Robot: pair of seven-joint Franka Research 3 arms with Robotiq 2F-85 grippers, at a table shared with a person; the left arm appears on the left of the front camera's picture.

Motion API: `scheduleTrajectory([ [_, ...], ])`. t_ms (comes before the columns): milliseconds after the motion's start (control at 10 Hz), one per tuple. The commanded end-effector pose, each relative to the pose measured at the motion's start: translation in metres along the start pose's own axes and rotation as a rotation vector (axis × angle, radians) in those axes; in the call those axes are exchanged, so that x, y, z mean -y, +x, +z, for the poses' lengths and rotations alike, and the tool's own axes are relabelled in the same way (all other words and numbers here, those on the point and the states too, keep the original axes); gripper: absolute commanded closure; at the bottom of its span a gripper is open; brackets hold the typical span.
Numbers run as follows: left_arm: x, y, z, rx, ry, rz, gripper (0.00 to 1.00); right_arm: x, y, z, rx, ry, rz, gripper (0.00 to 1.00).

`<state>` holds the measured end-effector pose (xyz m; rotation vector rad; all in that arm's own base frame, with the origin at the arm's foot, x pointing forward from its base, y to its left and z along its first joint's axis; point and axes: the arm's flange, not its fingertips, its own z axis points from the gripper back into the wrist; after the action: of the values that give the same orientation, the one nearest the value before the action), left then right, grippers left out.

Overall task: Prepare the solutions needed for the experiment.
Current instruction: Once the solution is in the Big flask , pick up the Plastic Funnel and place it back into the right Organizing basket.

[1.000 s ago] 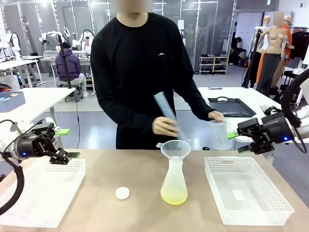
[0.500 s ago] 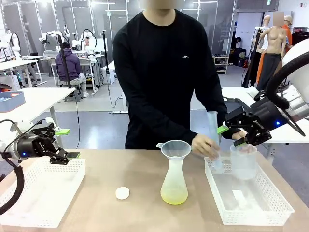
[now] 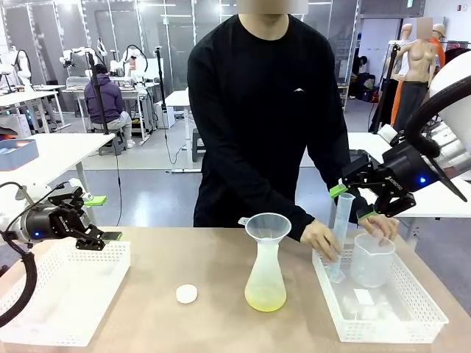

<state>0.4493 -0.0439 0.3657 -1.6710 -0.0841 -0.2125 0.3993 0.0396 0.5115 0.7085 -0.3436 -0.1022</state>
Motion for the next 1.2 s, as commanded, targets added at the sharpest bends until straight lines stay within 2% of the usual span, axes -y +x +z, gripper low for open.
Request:
scheduleTrajectory([
  [0, 0.000, 0.000, 0.000, 0.000, 0.000, -0.002, 0.00, 0.001, 0.000, -0.001, -0.020, -0.001, 0.004, 0.11],
  [200, 0.000, 0.000, 0.000, 0.000, 0.000, -0.002, 0.00, 0.000, 0.000, -0.001, -0.005, 0.004, 0.000, 0.11],
  [400, 0.000, 0.000, 0.000, 0.000, 0.000, -0.002, 0.00, -0.035, 0.000, -0.016, -0.069, -0.015, 0.051, 0.11],
  [700, 0.000, 0.000, 0.000, 0.000, 0.000, -0.002, 0.00, -0.076, 0.005, -0.053, -0.182, -0.046, 0.054, 0.11],
  [800, 0.000, 0.000, 0.000, 0.000, 0.000, -0.002, 0.00, -0.085, 0.007, -0.062, -0.222, -0.066, 0.037, 0.11],
  [1100, 0.000, 0.000, 0.000, 0.000, 0.000, -0.002, 0.00, -0.092, 0.013, -0.075, -0.230, -0.103, 0.033, 0.11],
])
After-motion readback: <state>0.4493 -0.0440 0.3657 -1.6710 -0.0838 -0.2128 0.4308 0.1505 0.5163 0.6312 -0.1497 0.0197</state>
